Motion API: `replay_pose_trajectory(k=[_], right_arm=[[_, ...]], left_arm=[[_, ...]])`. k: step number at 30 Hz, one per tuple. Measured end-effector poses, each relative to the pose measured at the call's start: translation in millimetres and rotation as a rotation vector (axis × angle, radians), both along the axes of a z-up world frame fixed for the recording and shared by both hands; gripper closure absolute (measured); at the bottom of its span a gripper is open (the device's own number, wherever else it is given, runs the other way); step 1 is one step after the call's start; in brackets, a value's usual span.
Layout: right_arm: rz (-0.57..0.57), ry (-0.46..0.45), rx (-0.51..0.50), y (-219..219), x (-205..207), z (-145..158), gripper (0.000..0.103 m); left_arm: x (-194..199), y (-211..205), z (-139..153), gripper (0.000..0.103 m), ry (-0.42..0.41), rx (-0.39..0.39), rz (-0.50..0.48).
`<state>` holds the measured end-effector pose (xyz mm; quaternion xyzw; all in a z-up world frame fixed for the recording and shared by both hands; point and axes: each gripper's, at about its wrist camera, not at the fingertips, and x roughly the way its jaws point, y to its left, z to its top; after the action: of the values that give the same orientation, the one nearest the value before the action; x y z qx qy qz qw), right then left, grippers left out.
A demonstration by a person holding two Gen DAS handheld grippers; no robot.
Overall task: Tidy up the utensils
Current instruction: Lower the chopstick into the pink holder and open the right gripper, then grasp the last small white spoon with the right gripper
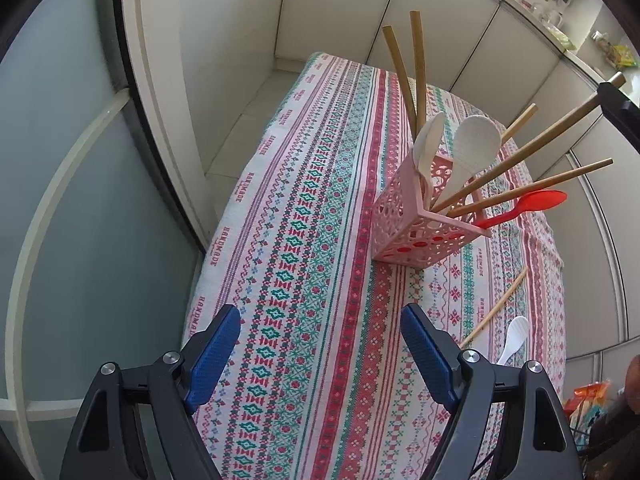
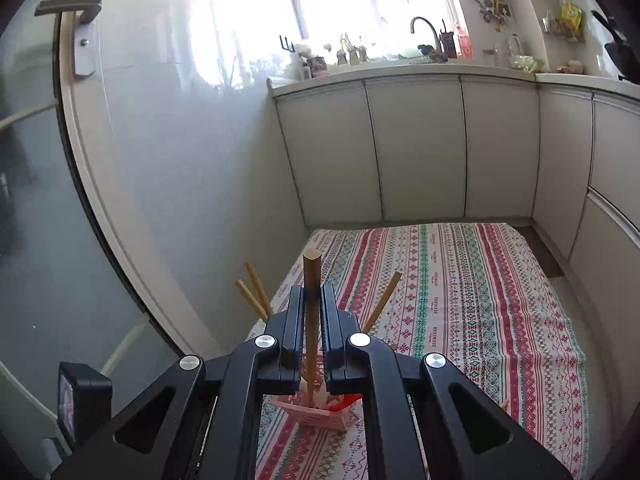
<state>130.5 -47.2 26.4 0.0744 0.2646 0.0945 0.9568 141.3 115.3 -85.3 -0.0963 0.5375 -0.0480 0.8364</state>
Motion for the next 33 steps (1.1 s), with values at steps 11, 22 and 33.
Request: replay_pose_trajectory(k=[11,22,33], right_arm=[[0.048,0.061,0.129,-16.6,6.8,-9.3,0.079],[-0.027,0.116,0.122,-84.6,-43.8,22.4,0.068],[-0.182,0.478,0.107,-172.0,-61.3,-47.8,0.058]], left_arm=[[-1.1,-8.6,1.4,0.019,-0.007,0.011,-0.019],[-9.9,-39.5,5.6,0.019,-0.026,0.029,-0.103],[-22.8,-83.4,-2.7,0.019,-0.004,0.063,-0.225]])
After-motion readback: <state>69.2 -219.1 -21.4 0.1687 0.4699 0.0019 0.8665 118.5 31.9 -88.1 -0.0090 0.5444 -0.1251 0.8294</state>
